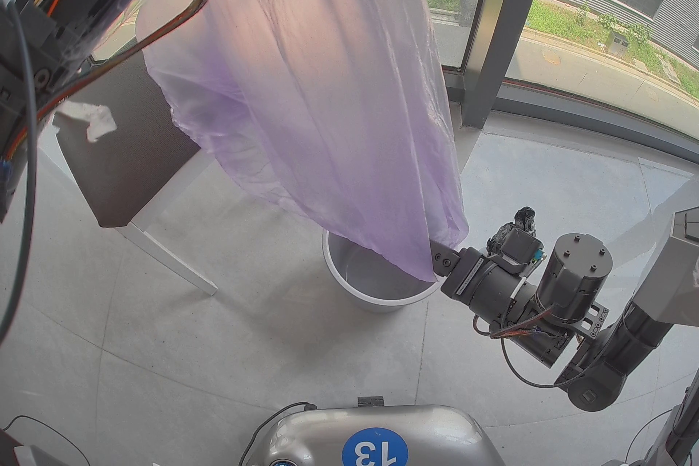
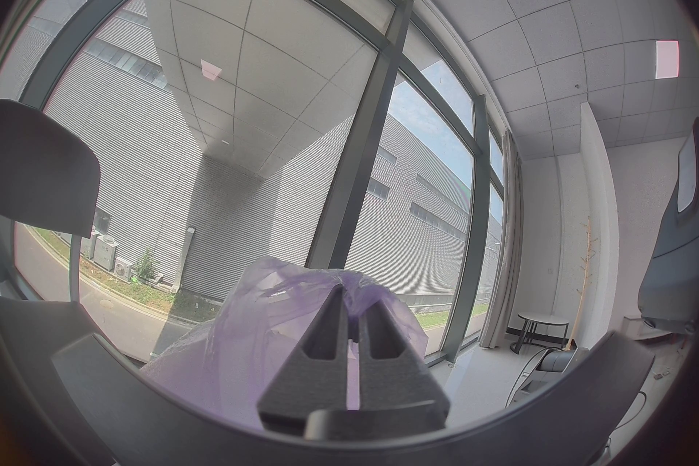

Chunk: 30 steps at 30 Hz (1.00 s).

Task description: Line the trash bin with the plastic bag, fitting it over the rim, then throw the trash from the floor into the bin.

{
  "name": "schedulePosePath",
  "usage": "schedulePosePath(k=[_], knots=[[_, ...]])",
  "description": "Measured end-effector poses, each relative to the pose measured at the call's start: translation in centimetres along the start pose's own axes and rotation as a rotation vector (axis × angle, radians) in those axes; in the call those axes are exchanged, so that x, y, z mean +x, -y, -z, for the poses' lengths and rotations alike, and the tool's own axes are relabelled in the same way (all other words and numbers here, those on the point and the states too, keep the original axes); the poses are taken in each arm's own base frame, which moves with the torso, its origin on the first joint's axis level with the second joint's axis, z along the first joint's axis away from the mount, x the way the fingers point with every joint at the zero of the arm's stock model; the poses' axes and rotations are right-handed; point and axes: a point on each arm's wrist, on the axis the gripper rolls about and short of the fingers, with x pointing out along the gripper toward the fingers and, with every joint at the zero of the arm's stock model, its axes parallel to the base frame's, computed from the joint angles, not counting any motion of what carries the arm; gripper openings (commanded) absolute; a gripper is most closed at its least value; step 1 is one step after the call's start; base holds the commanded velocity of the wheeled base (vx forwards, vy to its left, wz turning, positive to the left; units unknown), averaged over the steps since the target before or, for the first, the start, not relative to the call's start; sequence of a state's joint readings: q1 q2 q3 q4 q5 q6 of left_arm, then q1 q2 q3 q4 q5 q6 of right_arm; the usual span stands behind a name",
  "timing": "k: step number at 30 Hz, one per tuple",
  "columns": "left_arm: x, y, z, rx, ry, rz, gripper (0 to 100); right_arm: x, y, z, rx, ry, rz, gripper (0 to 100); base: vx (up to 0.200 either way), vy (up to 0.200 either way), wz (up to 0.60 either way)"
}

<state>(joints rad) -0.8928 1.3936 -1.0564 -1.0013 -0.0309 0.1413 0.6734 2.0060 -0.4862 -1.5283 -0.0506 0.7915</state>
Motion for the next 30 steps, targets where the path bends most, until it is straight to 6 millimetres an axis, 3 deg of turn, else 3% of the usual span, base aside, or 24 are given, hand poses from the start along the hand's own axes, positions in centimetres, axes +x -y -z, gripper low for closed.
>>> schedulePosePath(k=[30], knots=[[-0.7,-0.7,0.9,0.022,-0.028,-0.031,0,-1.5,-1.3,-1.5,-0.086,0.039,-0.034,0,0.0,0.0,0.0]])
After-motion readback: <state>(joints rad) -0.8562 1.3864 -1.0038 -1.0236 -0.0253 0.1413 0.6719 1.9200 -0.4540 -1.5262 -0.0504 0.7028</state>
